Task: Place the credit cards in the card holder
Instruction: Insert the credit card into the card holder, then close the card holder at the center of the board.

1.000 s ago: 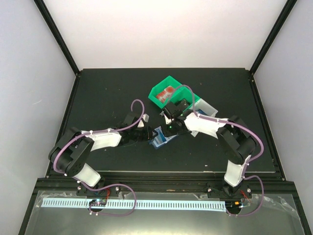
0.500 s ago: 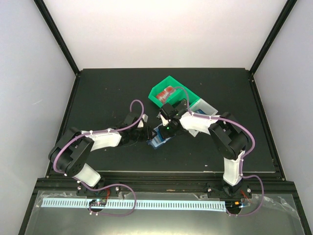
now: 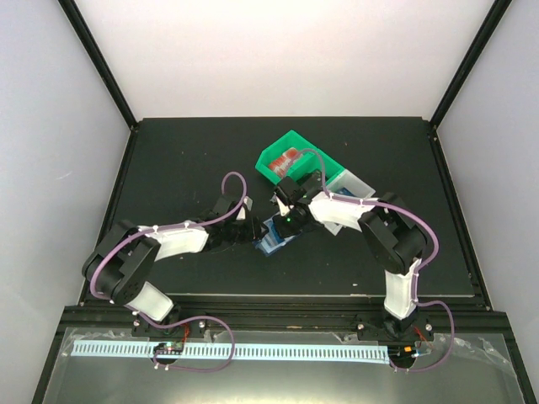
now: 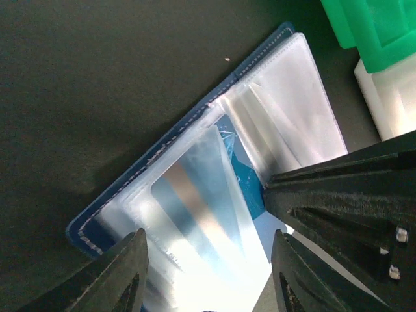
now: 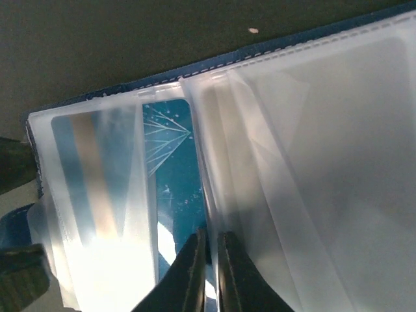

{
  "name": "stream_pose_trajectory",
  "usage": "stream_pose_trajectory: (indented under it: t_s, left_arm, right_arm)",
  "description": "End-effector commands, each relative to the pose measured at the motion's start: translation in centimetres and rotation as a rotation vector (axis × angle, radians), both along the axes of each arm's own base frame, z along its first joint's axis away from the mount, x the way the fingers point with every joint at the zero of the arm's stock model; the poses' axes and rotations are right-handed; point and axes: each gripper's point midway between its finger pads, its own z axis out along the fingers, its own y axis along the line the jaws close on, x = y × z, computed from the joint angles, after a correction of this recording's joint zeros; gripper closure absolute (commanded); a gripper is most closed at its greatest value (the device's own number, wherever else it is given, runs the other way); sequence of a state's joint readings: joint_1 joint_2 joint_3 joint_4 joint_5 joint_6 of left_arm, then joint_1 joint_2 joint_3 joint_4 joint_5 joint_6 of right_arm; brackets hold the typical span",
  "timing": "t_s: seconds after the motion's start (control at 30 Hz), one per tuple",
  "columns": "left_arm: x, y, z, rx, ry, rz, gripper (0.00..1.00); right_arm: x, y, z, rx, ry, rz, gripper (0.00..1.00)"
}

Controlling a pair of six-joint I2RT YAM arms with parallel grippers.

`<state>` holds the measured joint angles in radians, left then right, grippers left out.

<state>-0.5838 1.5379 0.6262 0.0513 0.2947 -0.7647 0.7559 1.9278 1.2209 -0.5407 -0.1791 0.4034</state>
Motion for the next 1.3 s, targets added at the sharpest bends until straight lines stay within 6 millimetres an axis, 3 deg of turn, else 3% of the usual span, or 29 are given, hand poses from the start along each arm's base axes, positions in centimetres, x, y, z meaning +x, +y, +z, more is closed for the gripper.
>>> stream_pose_trajectory:
  t_s: [0.0, 0.17, 0.27, 0.47, 0.7, 1.07, 1.2, 1.27]
  left_arm:
    - [0.9, 0.9, 2.4, 0.027, -0.077, 0.053, 0.45]
    - [1.0, 3.6, 3.7, 0.115, -0.138, 0.131, 0.37]
    - [0.9, 5.6, 3.9, 0.166, -0.146, 0.187, 0.32]
    - [0.4, 9.2, 3.7, 0.194, -0.135, 0.299, 0.27]
    - [-0.4, 11.1, 2.2, 0.174, -0.078, 0.340, 0.26]
    - [-1.0, 11.5, 1.4, 0.131, -0.051, 0.348, 0.26]
    - [-1.2, 11.5, 1.2, 0.126, -0.047, 0.345, 0.26]
    - [-1.3, 11.5, 1.2, 0.119, -0.046, 0.344, 0.26]
  right_arm:
    - [0.2, -1.1, 0.8, -0.029, -0.050, -0.019, 0.85]
    - [1.0, 0.6, 5.9, 0.068, -0.154, 0.020, 0.73]
    - [-0.5, 2.5, 6.9, 0.129, -0.146, 0.107, 0.65]
    - [-3.6, 6.1, 5.8, 0.212, -0.059, 0.217, 0.57]
    - [-3.7, 6.7, 3.3, 0.182, -0.007, 0.208, 0.57]
    - [-2.1, 7.9, 2.2, 0.183, -0.023, 0.162, 0.70]
    - [-1.4, 7.8, 1.9, 0.162, -0.040, 0.130, 0.82]
    - [-1.3, 7.8, 2.0, 0.161, -0.043, 0.122, 0.96]
